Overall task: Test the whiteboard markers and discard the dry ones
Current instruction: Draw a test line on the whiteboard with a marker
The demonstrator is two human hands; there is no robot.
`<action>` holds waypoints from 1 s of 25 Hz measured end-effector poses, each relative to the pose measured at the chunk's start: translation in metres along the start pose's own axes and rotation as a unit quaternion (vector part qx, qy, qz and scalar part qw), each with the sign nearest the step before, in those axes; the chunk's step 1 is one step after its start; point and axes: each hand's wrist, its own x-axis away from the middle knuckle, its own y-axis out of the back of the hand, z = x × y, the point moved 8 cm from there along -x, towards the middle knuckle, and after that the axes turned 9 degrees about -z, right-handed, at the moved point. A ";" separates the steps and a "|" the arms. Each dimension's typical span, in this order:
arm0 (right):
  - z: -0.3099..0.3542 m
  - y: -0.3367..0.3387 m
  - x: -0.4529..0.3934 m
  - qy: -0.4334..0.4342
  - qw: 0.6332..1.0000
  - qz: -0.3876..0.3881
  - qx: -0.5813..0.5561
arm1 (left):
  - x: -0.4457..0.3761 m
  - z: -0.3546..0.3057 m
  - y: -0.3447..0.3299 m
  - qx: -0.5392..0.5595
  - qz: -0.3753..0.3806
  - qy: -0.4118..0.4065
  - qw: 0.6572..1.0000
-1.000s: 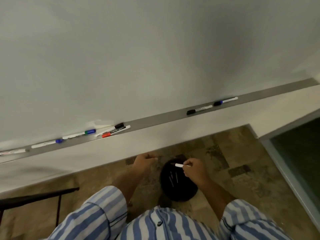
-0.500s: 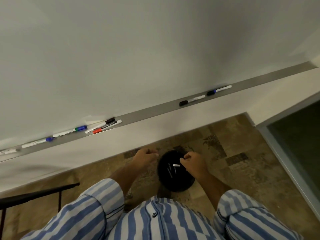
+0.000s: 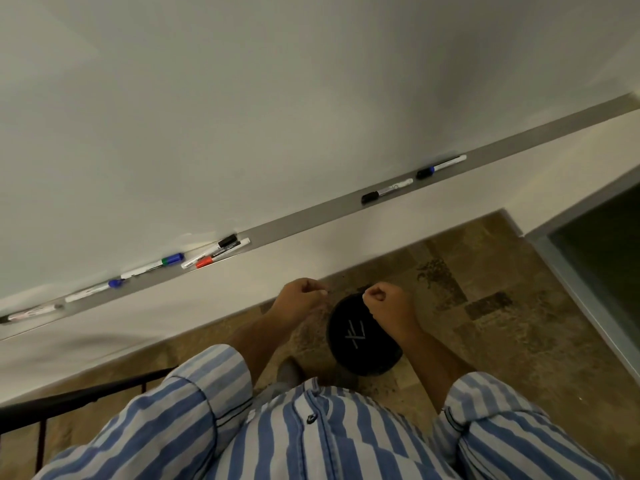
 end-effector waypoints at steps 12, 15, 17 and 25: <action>0.088 0.040 -0.016 0.026 0.995 -0.090 -0.028 | -0.039 -0.070 0.010 0.108 0.036 -0.036 0.993; 0.102 0.052 -0.026 0.024 0.992 -0.122 -0.028 | -0.055 -0.083 0.004 0.124 0.041 -0.037 0.991; 0.110 0.062 -0.031 0.012 0.988 -0.147 -0.049 | -0.060 -0.090 -0.002 0.135 0.044 -0.041 0.989; 0.116 0.098 -0.078 0.001 0.986 -0.156 -0.066 | -0.075 -0.126 -0.025 0.131 0.027 -0.096 0.986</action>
